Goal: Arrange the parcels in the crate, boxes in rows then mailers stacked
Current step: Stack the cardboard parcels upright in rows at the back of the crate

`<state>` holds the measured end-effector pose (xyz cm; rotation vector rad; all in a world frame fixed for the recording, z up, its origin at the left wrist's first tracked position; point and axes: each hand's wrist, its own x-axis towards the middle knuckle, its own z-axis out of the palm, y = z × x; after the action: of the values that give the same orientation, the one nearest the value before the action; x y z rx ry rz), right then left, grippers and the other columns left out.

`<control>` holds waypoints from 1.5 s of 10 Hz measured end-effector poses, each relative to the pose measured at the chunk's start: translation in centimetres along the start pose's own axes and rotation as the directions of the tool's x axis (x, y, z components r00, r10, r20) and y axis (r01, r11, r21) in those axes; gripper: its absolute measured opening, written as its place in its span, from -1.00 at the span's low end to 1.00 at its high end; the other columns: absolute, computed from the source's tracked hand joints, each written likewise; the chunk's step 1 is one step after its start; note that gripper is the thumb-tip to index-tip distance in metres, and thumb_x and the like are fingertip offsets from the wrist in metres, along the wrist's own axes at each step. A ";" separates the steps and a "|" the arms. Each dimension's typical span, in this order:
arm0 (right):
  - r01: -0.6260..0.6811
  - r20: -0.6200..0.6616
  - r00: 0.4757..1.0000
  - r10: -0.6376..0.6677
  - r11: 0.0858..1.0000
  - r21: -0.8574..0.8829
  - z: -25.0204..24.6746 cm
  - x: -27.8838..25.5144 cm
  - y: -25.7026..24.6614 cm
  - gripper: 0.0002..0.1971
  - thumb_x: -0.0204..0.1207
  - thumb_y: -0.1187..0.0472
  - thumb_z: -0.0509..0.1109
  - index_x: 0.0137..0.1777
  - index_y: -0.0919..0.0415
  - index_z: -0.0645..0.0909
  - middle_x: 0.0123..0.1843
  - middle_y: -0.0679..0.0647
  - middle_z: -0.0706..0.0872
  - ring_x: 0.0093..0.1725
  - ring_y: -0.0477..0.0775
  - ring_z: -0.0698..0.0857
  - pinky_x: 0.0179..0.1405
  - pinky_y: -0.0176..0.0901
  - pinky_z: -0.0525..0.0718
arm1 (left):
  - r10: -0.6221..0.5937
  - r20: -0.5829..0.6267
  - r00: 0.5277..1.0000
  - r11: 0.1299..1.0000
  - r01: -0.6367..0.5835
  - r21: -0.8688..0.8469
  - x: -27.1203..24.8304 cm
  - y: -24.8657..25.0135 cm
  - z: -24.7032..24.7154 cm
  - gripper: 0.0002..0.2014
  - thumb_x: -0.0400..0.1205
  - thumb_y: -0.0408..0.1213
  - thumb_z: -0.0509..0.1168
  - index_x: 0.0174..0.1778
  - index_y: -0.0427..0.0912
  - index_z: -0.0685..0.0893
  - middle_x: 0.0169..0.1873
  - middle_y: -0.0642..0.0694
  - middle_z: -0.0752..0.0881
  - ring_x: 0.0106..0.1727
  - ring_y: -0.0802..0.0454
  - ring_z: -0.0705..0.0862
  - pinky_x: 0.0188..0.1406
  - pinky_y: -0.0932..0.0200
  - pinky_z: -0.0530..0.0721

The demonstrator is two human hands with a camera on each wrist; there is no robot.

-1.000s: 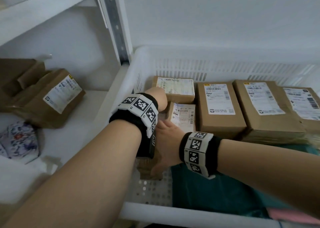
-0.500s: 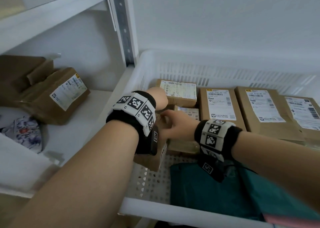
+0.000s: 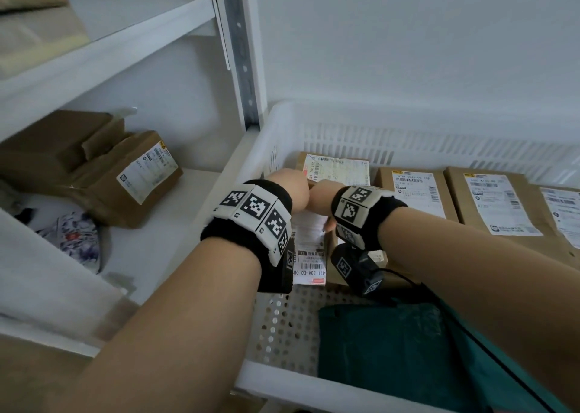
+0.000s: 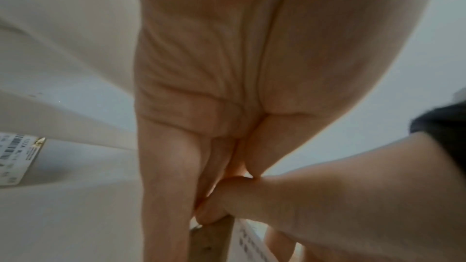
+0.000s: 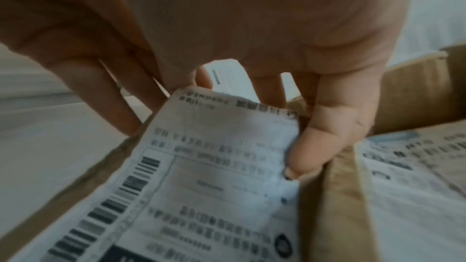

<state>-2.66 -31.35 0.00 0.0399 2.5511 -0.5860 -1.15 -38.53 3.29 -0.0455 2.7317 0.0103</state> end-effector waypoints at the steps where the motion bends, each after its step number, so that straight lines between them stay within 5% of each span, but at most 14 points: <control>1: -0.041 -0.132 0.991 0.024 0.991 -0.126 0.7 1.3 -0.7 -0.70 0.69 0.19 0.11 0.15 0.38 0.58 0.32 0.20 0.66 0.30 0.14 0.66 0.15 -0.21 0.57 | 0.086 0.035 0.996 0.996 -0.086 0.019 0.6 0.0 0.4 -0.65 0.72 -0.50 0.01 0.37 -0.43 0.53 -0.01 -0.30 0.66 0.15 -0.12 0.61 0.31 0.11 0.54; 2: -0.078 -0.185 0.981 0.050 0.986 -0.149 1.2 2.8 -0.5 -0.65 0.69 0.10 0.11 0.16 0.34 0.60 0.24 0.19 0.69 0.26 0.15 0.68 0.25 -0.13 0.58 | 0.096 0.055 0.994 0.988 -0.102 0.112 1.3 -0.2 1.8 -0.60 0.73 -0.44 0.03 0.52 -0.40 0.35 0.40 -0.30 0.55 0.43 -0.17 0.55 0.38 0.10 0.49; 3: 0.018 -0.083 0.996 -0.022 0.999 -0.040 0.5 3.7 1.2 -0.58 0.64 -0.12 0.13 -0.33 0.16 0.45 -0.17 0.14 0.70 -0.06 0.12 0.77 0.04 -0.09 0.74 | 0.065 0.120 0.991 0.996 -0.072 0.053 1.3 0.0 2.7 -0.44 0.75 -0.36 0.04 0.65 -0.34 0.02 0.50 -0.32 0.44 0.49 -0.20 0.49 0.41 0.06 0.45; 4: 0.112 -0.043 0.992 -0.116 0.990 -0.091 -0.4 1.9 3.0 -0.69 0.56 -0.08 0.32 -0.27 0.13 0.51 -0.29 0.03 0.67 -0.22 0.03 0.71 -0.37 -0.31 0.60 | -0.017 0.192 0.981 0.996 0.033 -0.082 2.0 0.0 3.5 -0.47 0.76 -0.29 0.02 0.64 -0.34 0.06 0.56 -0.31 0.33 0.55 -0.20 0.38 0.50 0.02 0.36; 5: 0.175 -0.020 0.980 -0.198 0.905 -0.389 0.4 -0.3 4.8 -0.41 0.38 -0.16 0.47 0.33 0.12 0.49 0.23 0.11 0.62 0.23 0.14 0.60 0.12 -0.11 0.65 | 0.166 0.207 0.964 0.975 -0.192 0.111 4.1 -0.3 4.3 -0.57 0.64 -0.26 0.26 0.44 -0.27 0.48 0.36 -0.22 0.60 0.37 -0.15 0.59 0.32 0.05 0.56; 6: 0.131 0.029 0.990 -0.138 0.823 -0.552 2.9 -0.7 6.7 -0.03 0.31 -0.22 0.49 0.62 0.15 0.12 0.53 0.23 0.31 0.53 0.32 0.28 0.51 0.16 0.38 | 0.174 0.348 0.921 0.907 -0.287 0.308 4.0 -0.4 5.1 -0.36 0.29 0.13 0.57 0.26 -0.03 0.65 0.03 -0.02 0.69 0.01 0.00 0.71 -0.11 0.14 0.70; 7: 0.113 0.027 0.993 -0.116 0.840 -0.530 4.8 0.0 7.7 -0.02 0.46 -0.07 0.41 0.68 0.21 -0.14 0.66 0.37 0.04 0.65 0.43 0.01 0.64 0.23 0.08 | 0.166 0.228 0.959 0.929 -0.230 0.290 4.0 -0.2 6.6 -0.14 0.34 0.08 0.53 0.55 -0.09 0.41 0.48 -0.21 0.43 0.43 -0.26 0.50 0.36 -0.17 0.56; 8: 0.139 0.020 0.988 -0.151 0.840 -0.525 5.2 0.1 8.2 -0.07 0.56 0.01 0.34 0.69 0.19 -0.24 0.69 0.36 -0.11 0.67 0.41 -0.12 0.67 0.22 -0.06 | 0.149 0.110 0.983 0.950 -0.173 0.259 4.2 0.2 7.7 -0.23 0.61 -0.19 0.31 0.68 -0.16 0.06 0.66 -0.34 -0.03 0.67 -0.30 0.03 0.63 -0.14 0.18; 11: 0.200 0.007 0.975 -0.224 0.854 -0.481 5.1 0.1 8.8 -0.08 0.54 0.10 0.38 0.69 0.17 -0.21 0.69 0.36 -0.07 0.68 0.37 -0.08 0.68 0.16 -0.03 | 0.150 0.096 0.984 0.953 -0.170 0.249 4.5 0.6 8.7 -0.26 0.64 -0.42 0.14 0.69 -0.19 -0.10 0.65 -0.39 -0.19 0.69 -0.28 -0.14 0.67 -0.14 0.10; 13: 0.251 -0.034 0.957 -0.288 0.881 -0.401 5.2 -0.6 9.2 -0.09 0.50 0.04 0.41 0.69 0.20 -0.10 0.67 0.32 0.05 0.68 0.30 0.00 0.65 0.10 0.12 | 0.133 0.092 0.987 0.955 -0.152 0.255 4.4 0.5 8.8 -0.17 0.61 -0.39 0.23 0.69 -0.11 -0.13 0.66 -0.34 -0.18 0.69 -0.27 -0.11 0.68 -0.14 0.07; 15: 0.293 -0.034 0.948 -0.317 0.908 -0.299 5.1 -0.4 9.1 -0.14 0.50 0.08 0.41 0.67 0.18 -0.03 0.65 0.23 0.12 0.67 0.24 0.05 0.65 0.10 0.19 | 0.090 0.093 0.992 0.972 -0.108 0.210 4.2 -0.1 7.9 -0.24 0.55 -0.11 0.35 0.63 0.10 0.11 0.63 -0.26 0.04 0.51 -0.36 0.33 0.47 -0.20 0.45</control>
<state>1.45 -25.15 -7.36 -0.4569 2.7180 -0.3177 -1.86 -38.60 -5.63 0.1500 2.6334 -0.2493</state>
